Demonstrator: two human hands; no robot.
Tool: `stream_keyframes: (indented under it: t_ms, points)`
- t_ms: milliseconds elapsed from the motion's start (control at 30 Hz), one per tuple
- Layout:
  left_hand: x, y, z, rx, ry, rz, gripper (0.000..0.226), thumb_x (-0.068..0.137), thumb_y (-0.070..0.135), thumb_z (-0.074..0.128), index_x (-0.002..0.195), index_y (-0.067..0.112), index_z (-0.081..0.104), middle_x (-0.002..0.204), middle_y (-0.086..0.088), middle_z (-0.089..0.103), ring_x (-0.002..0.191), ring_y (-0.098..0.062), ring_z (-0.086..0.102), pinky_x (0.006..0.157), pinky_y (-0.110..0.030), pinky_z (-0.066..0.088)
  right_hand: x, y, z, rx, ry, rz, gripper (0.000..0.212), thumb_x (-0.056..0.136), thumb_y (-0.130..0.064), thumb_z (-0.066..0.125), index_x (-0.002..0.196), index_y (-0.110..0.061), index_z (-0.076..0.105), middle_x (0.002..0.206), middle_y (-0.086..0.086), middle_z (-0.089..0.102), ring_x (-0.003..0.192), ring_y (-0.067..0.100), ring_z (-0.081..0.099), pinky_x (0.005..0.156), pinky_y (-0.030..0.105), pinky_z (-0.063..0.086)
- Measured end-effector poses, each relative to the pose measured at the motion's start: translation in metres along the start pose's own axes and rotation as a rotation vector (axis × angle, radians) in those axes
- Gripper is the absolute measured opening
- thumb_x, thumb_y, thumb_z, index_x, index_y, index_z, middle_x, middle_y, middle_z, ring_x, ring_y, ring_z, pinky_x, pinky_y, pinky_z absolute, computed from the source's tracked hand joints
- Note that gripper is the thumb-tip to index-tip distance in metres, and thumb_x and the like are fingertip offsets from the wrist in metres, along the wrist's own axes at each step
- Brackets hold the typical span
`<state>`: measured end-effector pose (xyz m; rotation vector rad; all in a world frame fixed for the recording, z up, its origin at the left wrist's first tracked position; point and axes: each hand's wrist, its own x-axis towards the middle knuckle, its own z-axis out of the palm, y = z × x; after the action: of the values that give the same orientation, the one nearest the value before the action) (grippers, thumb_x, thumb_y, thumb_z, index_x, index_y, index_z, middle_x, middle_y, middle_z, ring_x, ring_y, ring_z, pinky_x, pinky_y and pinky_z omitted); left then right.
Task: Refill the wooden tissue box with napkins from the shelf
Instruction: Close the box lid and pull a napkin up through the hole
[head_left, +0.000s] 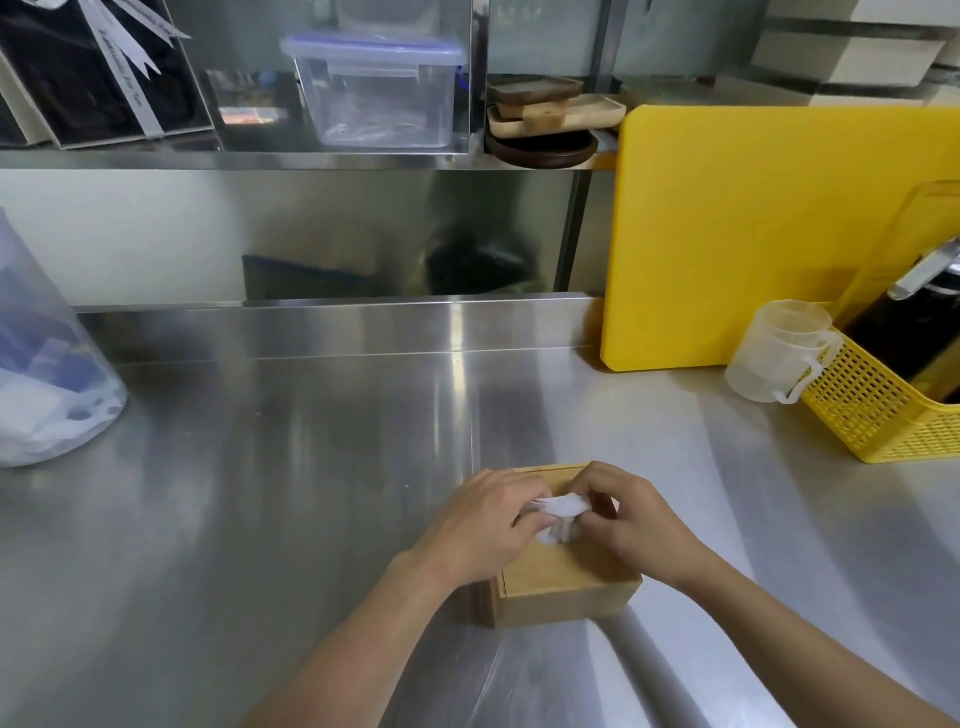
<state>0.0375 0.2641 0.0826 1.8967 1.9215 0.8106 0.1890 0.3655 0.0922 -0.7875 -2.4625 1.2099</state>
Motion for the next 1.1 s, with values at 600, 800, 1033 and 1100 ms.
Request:
stream_keyframes:
  t_ms: [600, 800, 1033, 1100]
  points:
    - [0.008, -0.002, -0.004, 0.031, -0.073, -0.159, 0.027, 0.077, 0.002, 0.046, 0.061, 0.021, 0.036, 0.063, 0.009, 0.040, 0.072, -0.022, 0.042, 0.060, -0.025, 0.028, 0.012, -0.005, -0.011, -0.201, -0.213, 0.096, 0.023, 0.078, 0.000, 0.057, 0.083, -0.022, 0.058, 0.081, -0.005, 0.060, 0.073, 0.010, 0.053, 0.062, 0.020, 0.042]
    - [0.014, 0.014, -0.011, 0.204, -0.255, -0.053, 0.026, 0.070, 0.003, 0.042, 0.058, 0.025, 0.036, 0.069, 0.006, 0.043, 0.075, -0.019, 0.039, 0.067, -0.030, 0.026, 0.017, -0.011, -0.014, -0.308, -0.322, -0.017, 0.037, 0.081, 0.001, 0.053, 0.074, -0.036, 0.052, 0.074, -0.014, 0.054, 0.068, 0.005, 0.048, 0.058, 0.013, 0.039]
    - [0.005, 0.000, -0.007, -0.040, 0.029, -0.246, 0.024, 0.074, 0.000, 0.041, 0.055, 0.012, 0.032, 0.057, -0.002, 0.037, 0.063, -0.026, 0.034, 0.053, -0.034, 0.023, 0.011, -0.001, -0.020, 0.019, -0.165, 0.090, 0.014, 0.077, -0.002, 0.068, 0.077, -0.016, 0.063, 0.074, -0.001, 0.059, 0.064, 0.007, 0.049, 0.060, 0.014, 0.041]
    - [0.000, 0.001, -0.009, -0.095, 0.035, -0.239, 0.018, 0.073, 0.011, 0.048, 0.058, 0.014, 0.038, 0.058, 0.000, 0.041, 0.063, -0.024, 0.036, 0.056, -0.032, 0.023, 0.009, 0.001, -0.020, 0.070, -0.122, 0.094, 0.020, 0.076, -0.001, 0.069, 0.072, -0.019, 0.063, 0.069, -0.004, 0.058, 0.062, 0.005, 0.048, 0.056, 0.009, 0.040]
